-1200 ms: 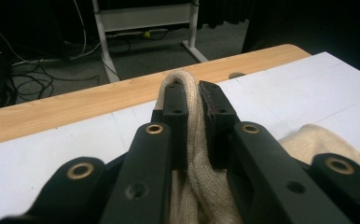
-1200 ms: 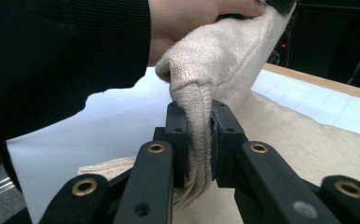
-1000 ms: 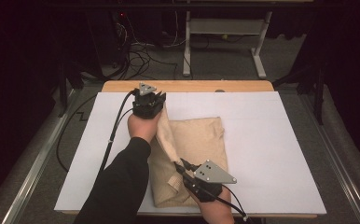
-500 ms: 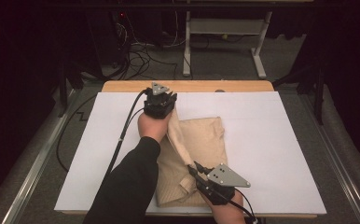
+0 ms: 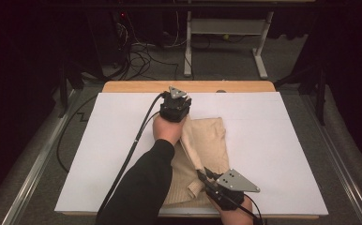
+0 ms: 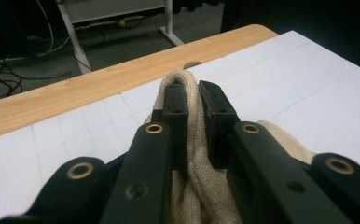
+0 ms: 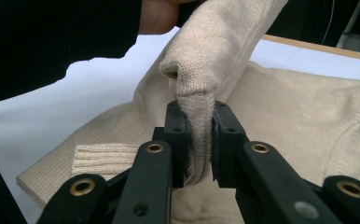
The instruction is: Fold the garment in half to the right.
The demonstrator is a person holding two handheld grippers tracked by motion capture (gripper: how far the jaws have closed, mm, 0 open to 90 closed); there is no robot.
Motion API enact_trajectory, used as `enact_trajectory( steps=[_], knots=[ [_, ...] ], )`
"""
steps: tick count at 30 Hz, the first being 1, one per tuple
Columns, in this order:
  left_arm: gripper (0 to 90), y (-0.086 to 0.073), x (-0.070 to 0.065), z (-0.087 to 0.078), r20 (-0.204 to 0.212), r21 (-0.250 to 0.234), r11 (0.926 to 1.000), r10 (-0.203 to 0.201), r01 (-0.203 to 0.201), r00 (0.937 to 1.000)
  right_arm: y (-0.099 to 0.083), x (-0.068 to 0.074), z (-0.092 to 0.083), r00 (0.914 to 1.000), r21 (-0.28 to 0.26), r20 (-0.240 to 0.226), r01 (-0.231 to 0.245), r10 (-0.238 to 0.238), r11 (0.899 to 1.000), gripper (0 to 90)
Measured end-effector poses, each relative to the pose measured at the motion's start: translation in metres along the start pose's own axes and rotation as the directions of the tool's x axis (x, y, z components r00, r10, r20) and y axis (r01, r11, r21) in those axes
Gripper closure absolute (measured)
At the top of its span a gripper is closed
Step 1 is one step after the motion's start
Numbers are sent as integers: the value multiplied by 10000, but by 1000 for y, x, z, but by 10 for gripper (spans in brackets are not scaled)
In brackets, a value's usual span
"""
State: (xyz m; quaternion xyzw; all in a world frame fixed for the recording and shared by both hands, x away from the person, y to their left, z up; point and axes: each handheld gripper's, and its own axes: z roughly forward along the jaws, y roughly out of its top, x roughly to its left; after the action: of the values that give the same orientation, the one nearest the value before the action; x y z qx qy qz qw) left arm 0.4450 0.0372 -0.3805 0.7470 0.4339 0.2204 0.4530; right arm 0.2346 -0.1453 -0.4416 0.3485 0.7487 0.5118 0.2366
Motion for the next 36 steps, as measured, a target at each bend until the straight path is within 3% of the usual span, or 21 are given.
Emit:
enact_trajectory(
  steps=[17, 36],
  knots=[
    [798, -2, -31, 32, 311, 377, 9992, 128, -140, 9994, -16, -17, -14, 9986, 451, 435, -315, 296, 9985, 783],
    [798, -10, -45, 56, 557, 631, 9976, 234, -269, 9982, -30, -28, -21, 9956, 787, 795, -552, 489, 9954, 782]
  ],
)
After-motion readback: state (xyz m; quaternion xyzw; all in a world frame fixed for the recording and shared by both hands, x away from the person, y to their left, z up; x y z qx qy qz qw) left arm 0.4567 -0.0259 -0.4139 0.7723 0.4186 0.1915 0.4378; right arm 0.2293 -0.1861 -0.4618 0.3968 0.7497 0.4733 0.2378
